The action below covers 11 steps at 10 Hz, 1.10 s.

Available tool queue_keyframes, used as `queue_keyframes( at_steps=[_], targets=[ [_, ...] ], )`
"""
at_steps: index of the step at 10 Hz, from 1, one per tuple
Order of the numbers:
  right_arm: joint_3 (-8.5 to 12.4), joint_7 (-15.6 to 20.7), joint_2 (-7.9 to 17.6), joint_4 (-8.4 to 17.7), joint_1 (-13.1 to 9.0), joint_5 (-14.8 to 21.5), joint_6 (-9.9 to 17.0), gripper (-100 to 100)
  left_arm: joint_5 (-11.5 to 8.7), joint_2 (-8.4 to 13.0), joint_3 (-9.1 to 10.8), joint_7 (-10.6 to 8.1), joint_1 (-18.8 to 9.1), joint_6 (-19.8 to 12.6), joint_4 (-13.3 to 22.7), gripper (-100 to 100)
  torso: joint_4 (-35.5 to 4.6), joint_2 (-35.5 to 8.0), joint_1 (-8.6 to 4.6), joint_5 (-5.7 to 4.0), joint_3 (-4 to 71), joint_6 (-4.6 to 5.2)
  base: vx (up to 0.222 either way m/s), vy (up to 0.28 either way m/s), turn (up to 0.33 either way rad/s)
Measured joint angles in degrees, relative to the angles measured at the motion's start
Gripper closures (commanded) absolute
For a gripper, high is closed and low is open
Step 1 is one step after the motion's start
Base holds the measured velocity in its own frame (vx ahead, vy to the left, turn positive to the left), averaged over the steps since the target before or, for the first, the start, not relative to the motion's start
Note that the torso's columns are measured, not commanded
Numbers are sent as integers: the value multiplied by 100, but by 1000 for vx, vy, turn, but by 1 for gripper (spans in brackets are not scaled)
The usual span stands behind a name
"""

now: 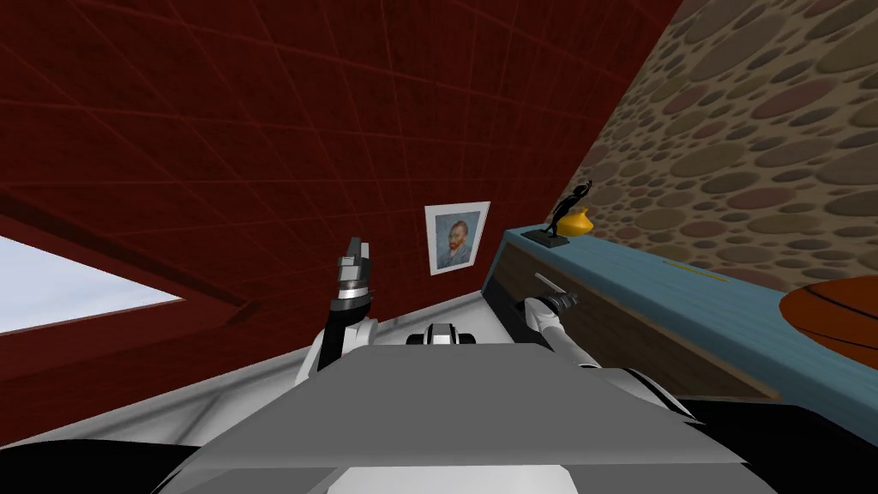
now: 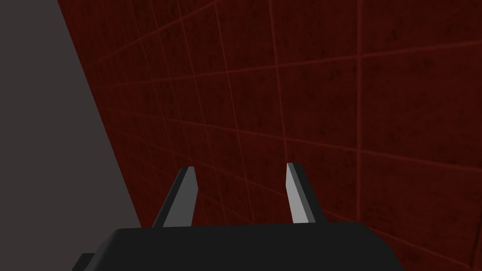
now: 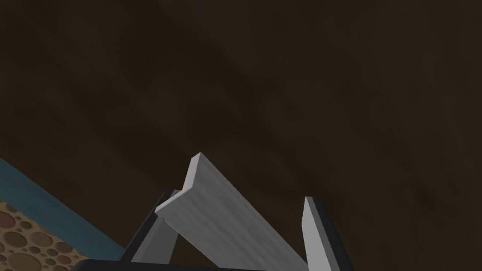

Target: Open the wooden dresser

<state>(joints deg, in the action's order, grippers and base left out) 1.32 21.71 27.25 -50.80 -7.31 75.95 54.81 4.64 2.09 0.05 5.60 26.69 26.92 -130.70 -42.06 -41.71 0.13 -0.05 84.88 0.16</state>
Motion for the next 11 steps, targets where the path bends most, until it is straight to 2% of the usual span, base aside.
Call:
queue_keyframes(
  at_steps=[1, 5, 7, 11],
  targets=[
    [-20, -31, 65, -31, 56, 33, -53, 100, 0, 0, -1, 0, 1, 0, -1, 0, 4, 5, -21, -29, -2, -10, 147, 125, -302],
    [-154, -338, 292, -348, 465, 138, -457, 100, 0, 0, 0, 0, 0, 0, 0, 0, -9, -40, -48, -37, -31, -37, 125, 131, -198],
    [-112, -301, 317, -328, 442, 106, -435, 100, 0, 1, 0, 0, -4, 0, 1, 0, -23, -70, -47, -37, -49, -69, -143, 82, 142],
    [-88, -141, 275, -307, 312, 34, -402, 100, 0, 0, -1, 0, -2, 0, 0, 0, -10, -27, -14, -13, -16, -18, -116, 118, 52]
  ],
)
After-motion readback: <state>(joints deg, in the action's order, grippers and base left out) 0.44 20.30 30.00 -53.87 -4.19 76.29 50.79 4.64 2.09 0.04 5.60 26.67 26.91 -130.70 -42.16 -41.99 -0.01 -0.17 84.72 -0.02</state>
